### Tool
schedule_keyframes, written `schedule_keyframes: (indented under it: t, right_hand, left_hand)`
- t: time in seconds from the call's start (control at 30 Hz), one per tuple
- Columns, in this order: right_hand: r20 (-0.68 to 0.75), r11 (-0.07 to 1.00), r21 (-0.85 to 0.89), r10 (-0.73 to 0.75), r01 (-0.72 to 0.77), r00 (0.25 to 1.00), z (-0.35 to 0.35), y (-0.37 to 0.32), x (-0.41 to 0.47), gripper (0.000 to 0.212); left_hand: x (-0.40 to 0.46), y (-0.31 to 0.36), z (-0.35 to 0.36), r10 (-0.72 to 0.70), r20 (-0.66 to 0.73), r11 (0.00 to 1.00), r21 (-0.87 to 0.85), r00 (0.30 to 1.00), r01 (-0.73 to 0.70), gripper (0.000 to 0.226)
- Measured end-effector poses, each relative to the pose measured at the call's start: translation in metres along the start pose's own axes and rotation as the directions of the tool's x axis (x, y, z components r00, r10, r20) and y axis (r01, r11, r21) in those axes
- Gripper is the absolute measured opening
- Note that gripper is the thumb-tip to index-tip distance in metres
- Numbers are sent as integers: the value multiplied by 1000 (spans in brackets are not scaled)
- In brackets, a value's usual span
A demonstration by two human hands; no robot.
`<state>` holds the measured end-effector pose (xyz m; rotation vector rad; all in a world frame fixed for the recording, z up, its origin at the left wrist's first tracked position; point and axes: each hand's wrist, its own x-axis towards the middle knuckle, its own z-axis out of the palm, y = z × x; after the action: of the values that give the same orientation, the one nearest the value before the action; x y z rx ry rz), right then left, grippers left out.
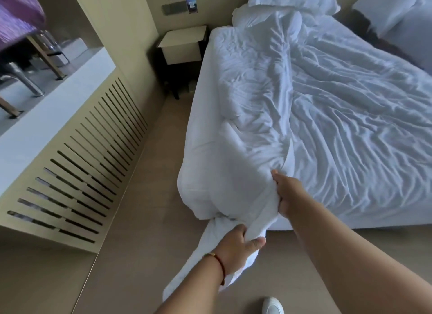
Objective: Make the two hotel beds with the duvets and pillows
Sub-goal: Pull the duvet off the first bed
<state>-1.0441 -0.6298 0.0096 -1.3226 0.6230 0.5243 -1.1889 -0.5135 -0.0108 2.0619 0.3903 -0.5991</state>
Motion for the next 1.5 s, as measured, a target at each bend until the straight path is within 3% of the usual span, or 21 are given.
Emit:
schedule_keyframes:
  t: [0.07, 0.13, 0.27, 0.37, 0.47, 0.57, 0.63, 0.7, 0.77, 0.87, 0.93, 1.03, 1.2, 1.23, 1.27, 1.3, 1.37, 1.43, 1.5]
  right_hand:
    - [-53, 999, -14, -36, 36, 998, -20, -11, 1, 29]
    - [-87, 996, -83, -43, 36, 995, -40, -15, 7, 35]
    - [-120, 964, -265, -38, 5, 992, -76, -24, 34, 32]
    - [-106, 933, -352, 44, -79, 993, -88, -41, 68, 48]
    - [-86, 914, -390, 81, -109, 993, -72, -72, 115, 46]
    - [-97, 880, -471, 15, -59, 995, -38, -103, 180, 47]
    - [-144, 854, -518, -44, -38, 989, -14, -116, 225, 61]
    - [-222, 817, -569, -47, -91, 974, 2, -120, 260, 86]
    - [-312, 796, -586, -48, -152, 949, 15, -120, 284, 97]
    - [-310, 861, -493, -38, -127, 950, 39, -120, 302, 78]
    - [-227, 831, -556, -181, 25, 957, 50, -133, 303, 49]
    - [-223, 797, -531, -459, 288, 860, 30, -193, 295, 25]
    - [-479, 732, -362, -677, 578, 558, -60, -319, 278, 37]
    - [-504, 725, -365, -681, 584, 531, -70, -331, 285, 47]
    - [-518, 742, -434, -669, 510, 532, -79, -335, 301, 55]
    - [-498, 756, -536, -643, 376, 582, -86, -331, 314, 59]
    - [-403, 723, -676, -523, 141, 751, -97, -305, 345, 69]
    - [-345, 696, -717, -391, 29, 853, -95, -267, 359, 59]
    - [-302, 579, -814, -370, -36, 878, -89, -226, 362, 52]
  left_hand:
    - [6, 8, -15, -8, 11, 989, -145, 1000, 10, 38]
    - [17, 17, -33, -34, -87, 967, -255, 996, 11, 45]
    - [53, 24, -79, -52, -337, 966, -254, 940, -38, 38]
    - [91, 31, -104, -43, -393, 983, -182, 918, -32, 33]
    - [146, 38, -128, -99, -411, 990, -130, 906, 49, 41]
    - [214, 43, -151, -188, -417, 980, -144, 889, 140, 49]
    - [256, 49, -162, -266, -418, 961, -185, 869, 205, 57]
    - [291, 53, -168, -288, -431, 957, -167, 855, 238, 59]
    - [319, 54, -169, -318, -428, 948, -161, 846, 275, 61]
    - [350, 51, -166, -390, -378, 918, -234, 840, 321, 65]
    - [363, 49, -164, -426, -362, 896, -297, 829, 331, 67]
    - [376, 49, -166, -460, -388, 876, -347, 799, 336, 69]
    - [380, 64, -169, -430, -386, 891, -327, 816, 315, 66]
    - [383, 64, -168, -414, -370, 894, -337, 832, 295, 65]
    - [385, 65, -165, -403, -346, 894, -347, 847, 284, 64]
    - [385, 66, -162, -402, -315, 890, -356, 860, 285, 63]
    - [381, 68, -150, -393, -260, 886, -365, 882, 287, 60]
    - [377, 71, -137, -380, -229, 886, -370, 896, 281, 62]
    - [372, 76, -127, -370, -218, 884, -383, 903, 269, 59]
